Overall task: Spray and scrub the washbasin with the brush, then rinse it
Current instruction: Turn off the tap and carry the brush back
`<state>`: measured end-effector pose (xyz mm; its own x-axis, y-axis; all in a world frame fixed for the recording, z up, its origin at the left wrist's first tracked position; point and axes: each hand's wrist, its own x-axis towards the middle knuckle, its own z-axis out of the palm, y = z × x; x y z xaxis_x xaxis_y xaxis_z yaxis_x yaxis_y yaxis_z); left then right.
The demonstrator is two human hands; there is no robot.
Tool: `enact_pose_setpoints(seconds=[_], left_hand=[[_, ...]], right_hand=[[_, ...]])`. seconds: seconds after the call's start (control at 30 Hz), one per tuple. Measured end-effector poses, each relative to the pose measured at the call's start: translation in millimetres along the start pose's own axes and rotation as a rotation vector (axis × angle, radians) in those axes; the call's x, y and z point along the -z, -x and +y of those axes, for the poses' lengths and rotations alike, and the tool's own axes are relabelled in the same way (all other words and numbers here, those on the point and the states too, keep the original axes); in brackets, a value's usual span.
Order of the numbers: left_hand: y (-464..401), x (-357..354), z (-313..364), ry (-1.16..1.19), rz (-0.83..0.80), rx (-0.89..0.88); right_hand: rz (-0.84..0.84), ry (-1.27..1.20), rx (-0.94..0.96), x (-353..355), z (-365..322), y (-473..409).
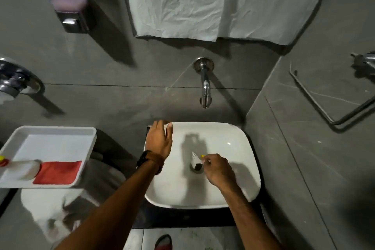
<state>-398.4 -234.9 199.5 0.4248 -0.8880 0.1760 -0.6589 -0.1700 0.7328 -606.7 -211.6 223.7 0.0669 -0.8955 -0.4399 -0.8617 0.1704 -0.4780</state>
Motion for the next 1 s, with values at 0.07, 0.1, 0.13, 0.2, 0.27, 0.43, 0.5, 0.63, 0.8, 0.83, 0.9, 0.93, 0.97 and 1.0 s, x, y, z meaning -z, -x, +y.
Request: enact_pose_setpoints(seconds=[0.07, 0.1, 0.13, 0.2, 0.27, 0.43, 0.5, 0.63, 0.8, 0.83, 0.9, 0.93, 0.97, 1.0], left_hand=[[17.1, 8.6, -33.1, -0.057, 0.017, 0.076], [25.7, 13.7, -49.6, -0.070, 0.027, 0.105], [33.7, 19.2, -65.0, -0.087, 0.036, 0.134], [47.6, 28.9, -89.7, -0.122, 0.051, 0.227], [57.9, 39.5, -114.3, -0.140, 0.093, 0.338], [70.4, 71.4, -175.1, -0.096, 0.217, 0.557], [72.5, 85.8, -198.1, -0.093, 0.269, 0.617], [72.7, 114.4, -250.5, -0.090, 0.354, 0.739], [67.0, 138.5, -311.0, -0.073, 0.431, 0.859], [65.0, 141.5, -320.4, -0.074, 0.428, 0.875], [59.8, 145.6, -344.3, -0.080, 0.430, 0.909], [57.2, 147.1, -355.1, -0.076, 0.438, 0.926], [54.8, 148.5, -365.2, -0.070, 0.448, 0.944], [52.5, 149.5, -372.7, -0.063, 0.455, 0.958]], right_hand=[[-0.048, 0.074, -0.030, -7.0, -10.4, -2.9], [-0.069, 0.109, -0.037, -11.4, -16.7, -5.1], [-0.080, 0.128, -0.027, -16.7, -23.2, -7.3], [-0.075, 0.123, 0.033, -25.0, -36.7, -9.1], [-0.038, 0.110, 0.102, -35.0, -56.5, -10.1], [0.032, 0.120, 0.262, -65.0, -122.9, -21.6], [0.054, 0.127, 0.321, -78.8, -153.2, -25.9], [0.027, 0.145, 0.488, -123.9, -216.8, -39.9], [-0.143, 0.275, 0.652, -205.5, -282.2, -71.5], [-0.182, 0.301, 0.671, -221.0, -292.5, -77.4], [-0.262, 0.350, 0.705, -258.2, -315.4, -92.0], [-0.299, 0.375, 0.719, -276.5, -326.5, -99.3], [-0.330, 0.395, 0.735, -294.3, -337.7, -106.7], [-0.356, 0.407, 0.748, -309.1, -347.1, -112.6]])
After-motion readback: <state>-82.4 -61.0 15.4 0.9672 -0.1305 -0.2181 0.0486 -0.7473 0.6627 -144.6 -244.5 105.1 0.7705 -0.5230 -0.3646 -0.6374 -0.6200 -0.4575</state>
